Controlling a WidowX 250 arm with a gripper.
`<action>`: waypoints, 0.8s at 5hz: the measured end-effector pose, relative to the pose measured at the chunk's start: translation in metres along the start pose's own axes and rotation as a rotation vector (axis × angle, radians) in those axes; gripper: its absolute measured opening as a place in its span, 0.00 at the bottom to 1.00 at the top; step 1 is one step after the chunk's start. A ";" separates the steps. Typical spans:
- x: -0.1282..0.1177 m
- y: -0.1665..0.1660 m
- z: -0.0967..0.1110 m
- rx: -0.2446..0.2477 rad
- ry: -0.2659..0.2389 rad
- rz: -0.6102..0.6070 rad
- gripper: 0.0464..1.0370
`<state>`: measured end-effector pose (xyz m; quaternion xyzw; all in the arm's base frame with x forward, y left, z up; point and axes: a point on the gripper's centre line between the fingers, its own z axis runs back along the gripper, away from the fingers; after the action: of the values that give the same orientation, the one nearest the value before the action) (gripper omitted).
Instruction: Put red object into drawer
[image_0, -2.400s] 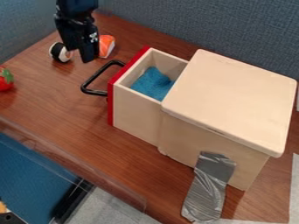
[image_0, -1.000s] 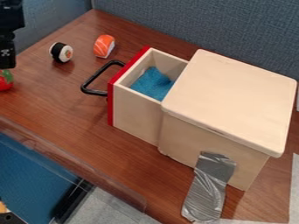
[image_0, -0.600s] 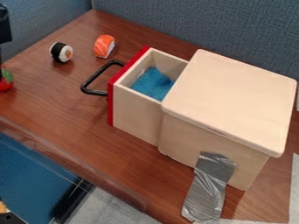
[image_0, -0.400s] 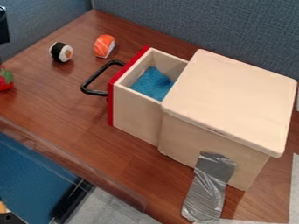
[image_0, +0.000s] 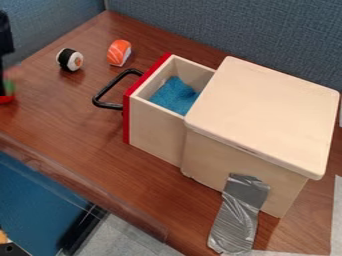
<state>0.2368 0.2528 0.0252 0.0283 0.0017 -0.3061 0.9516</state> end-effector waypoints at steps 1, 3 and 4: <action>0.000 0.002 -0.017 -0.004 0.003 0.026 0.96; 0.003 0.017 -0.019 0.000 -0.022 0.112 0.76; 0.003 0.017 -0.017 -0.011 -0.036 0.116 0.76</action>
<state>0.2496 0.2661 0.0087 0.0177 -0.0157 -0.2508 0.9678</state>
